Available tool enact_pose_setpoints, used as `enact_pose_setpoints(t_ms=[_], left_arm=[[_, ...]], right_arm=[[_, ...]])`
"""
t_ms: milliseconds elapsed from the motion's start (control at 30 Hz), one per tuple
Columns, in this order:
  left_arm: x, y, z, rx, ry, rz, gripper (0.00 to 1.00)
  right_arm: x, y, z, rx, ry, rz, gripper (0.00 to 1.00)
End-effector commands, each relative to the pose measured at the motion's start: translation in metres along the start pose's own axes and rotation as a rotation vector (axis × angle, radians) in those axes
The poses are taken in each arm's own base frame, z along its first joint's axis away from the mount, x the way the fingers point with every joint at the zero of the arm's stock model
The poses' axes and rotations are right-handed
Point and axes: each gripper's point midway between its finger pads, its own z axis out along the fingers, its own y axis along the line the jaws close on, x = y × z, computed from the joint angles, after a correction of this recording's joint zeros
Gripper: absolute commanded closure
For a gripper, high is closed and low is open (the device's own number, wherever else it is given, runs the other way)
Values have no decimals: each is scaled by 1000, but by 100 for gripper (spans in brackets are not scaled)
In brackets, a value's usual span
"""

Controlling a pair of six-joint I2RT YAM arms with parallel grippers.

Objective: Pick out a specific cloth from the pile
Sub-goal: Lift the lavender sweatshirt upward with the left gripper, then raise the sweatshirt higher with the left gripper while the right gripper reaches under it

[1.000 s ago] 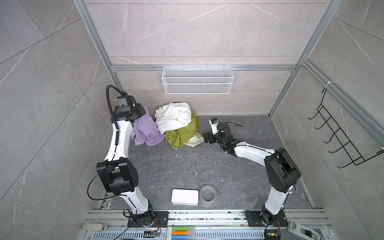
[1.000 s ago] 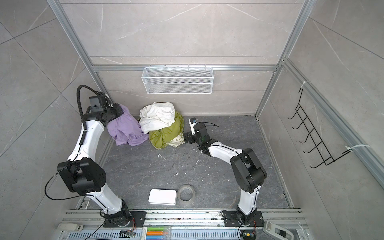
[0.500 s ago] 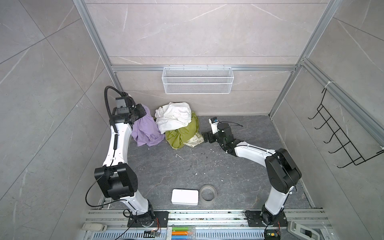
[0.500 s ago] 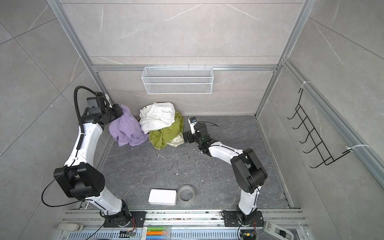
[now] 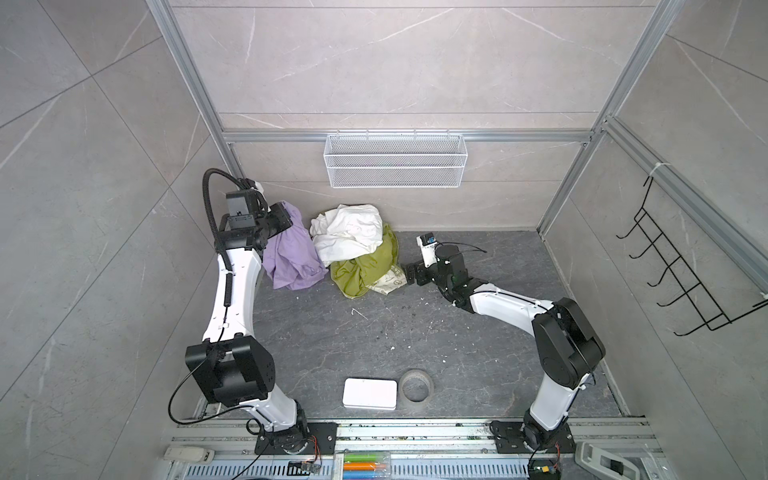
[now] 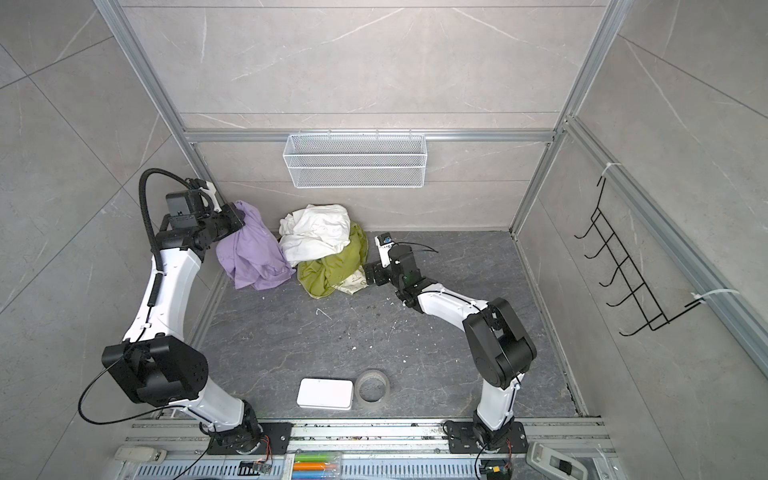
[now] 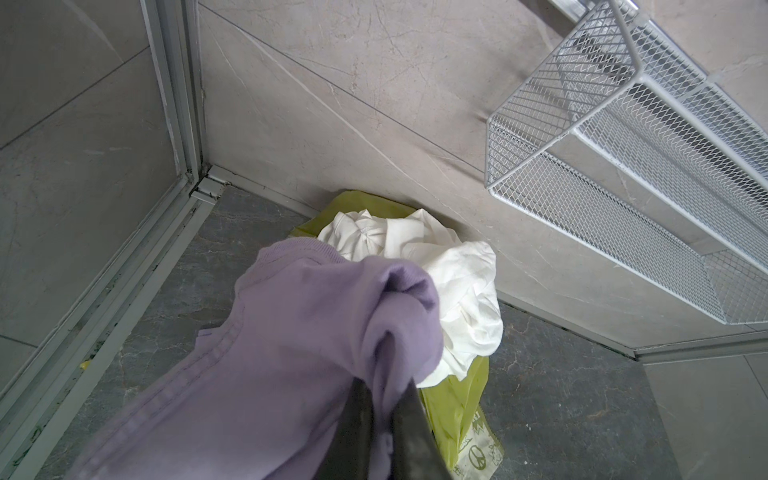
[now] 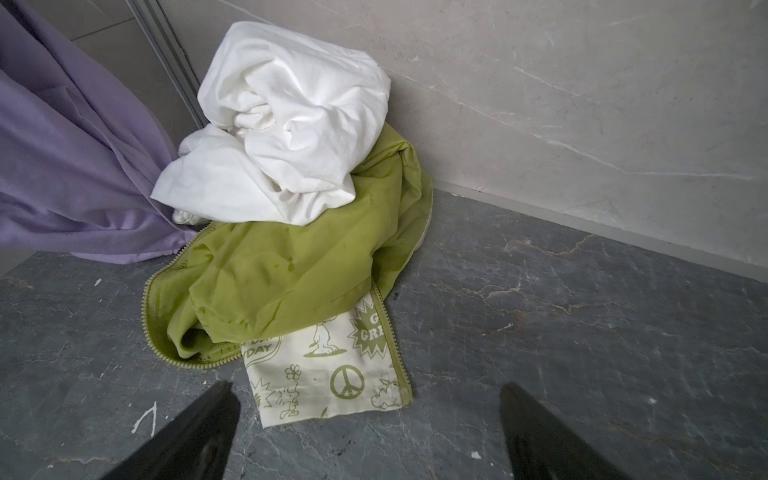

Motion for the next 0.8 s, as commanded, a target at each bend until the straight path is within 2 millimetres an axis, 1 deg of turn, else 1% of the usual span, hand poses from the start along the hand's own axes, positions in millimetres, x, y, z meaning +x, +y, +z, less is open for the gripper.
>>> enact_pose_setpoints(t_ms=[0, 267, 433, 533, 600, 767], left_arm=[[-36, -34, -32, 127, -132, 8, 100], [-25, -40, -30, 174, -97, -20, 100], [-7, -50, -21, 224, -46, -49, 100], [-1, -55, -20, 237, -31, -49, 100], [0, -60, -20, 250, -26, -48, 100], [-6, -74, -31, 278, -46, -27, 100]], right_arm=[[-17, 9, -10, -31, -53, 10, 0], [-16, 11, -11, -40, -51, 8, 0], [-17, 15, -11, -48, -54, 7, 0], [-18, 18, -12, -59, -57, 6, 0], [-19, 20, -13, -70, -61, 2, 0], [-21, 32, -16, -122, -87, -18, 0]])
